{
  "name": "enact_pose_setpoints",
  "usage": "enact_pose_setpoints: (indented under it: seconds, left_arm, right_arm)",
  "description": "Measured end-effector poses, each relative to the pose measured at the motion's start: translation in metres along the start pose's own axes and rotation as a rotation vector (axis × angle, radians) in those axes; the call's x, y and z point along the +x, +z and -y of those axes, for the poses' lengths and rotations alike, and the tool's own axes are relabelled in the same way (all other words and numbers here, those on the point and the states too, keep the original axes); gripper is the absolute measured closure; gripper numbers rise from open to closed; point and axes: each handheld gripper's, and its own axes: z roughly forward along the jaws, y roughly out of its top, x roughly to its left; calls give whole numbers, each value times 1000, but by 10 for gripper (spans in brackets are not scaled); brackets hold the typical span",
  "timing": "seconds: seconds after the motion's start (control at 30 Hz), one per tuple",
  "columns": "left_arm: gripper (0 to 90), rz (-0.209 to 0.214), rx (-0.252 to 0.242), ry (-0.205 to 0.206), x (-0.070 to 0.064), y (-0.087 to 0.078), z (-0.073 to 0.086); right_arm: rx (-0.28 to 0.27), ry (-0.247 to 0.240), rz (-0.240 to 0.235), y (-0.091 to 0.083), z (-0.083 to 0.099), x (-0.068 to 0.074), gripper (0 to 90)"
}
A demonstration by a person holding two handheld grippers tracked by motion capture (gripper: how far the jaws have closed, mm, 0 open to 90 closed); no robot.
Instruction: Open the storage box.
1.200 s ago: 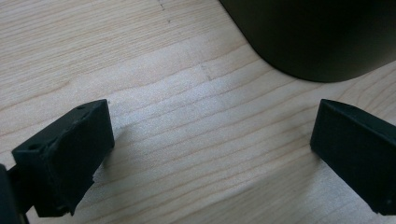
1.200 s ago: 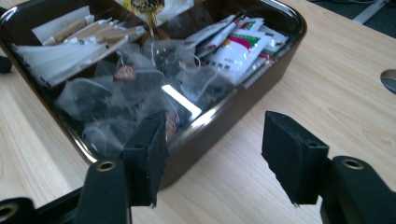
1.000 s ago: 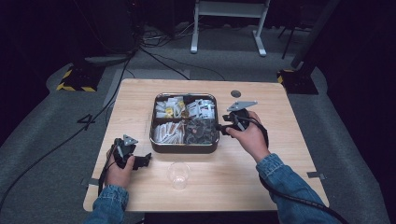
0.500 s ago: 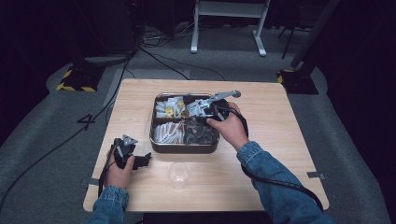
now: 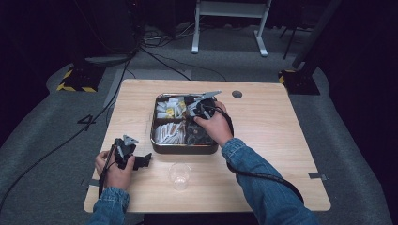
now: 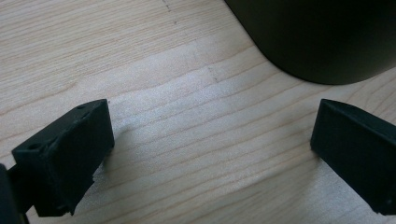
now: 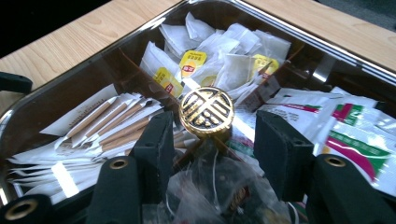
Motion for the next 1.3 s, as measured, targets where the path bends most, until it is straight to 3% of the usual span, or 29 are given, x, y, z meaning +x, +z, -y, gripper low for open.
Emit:
enact_pose_setpoints:
  seconds: [0.2, 0.47, 1.0, 1.3]
  left_arm:
    - [0, 0, 1, -1, 0, 0, 0]
    - [0, 0, -1, -2, 0, 0, 0]
    - [0, 2, 0, 0, 0, 0, 0]
    - [0, 4, 1, 9, 1, 0, -1]
  right_arm:
    - [11, 9, 3, 16, -1, 5, 524]
    - [43, -31, 79, 30, -4, 12, 587]
    - [28, -7, 98, 29, -3, 14, 589]
    - [7, 5, 85, 15, -10, 11, 589]
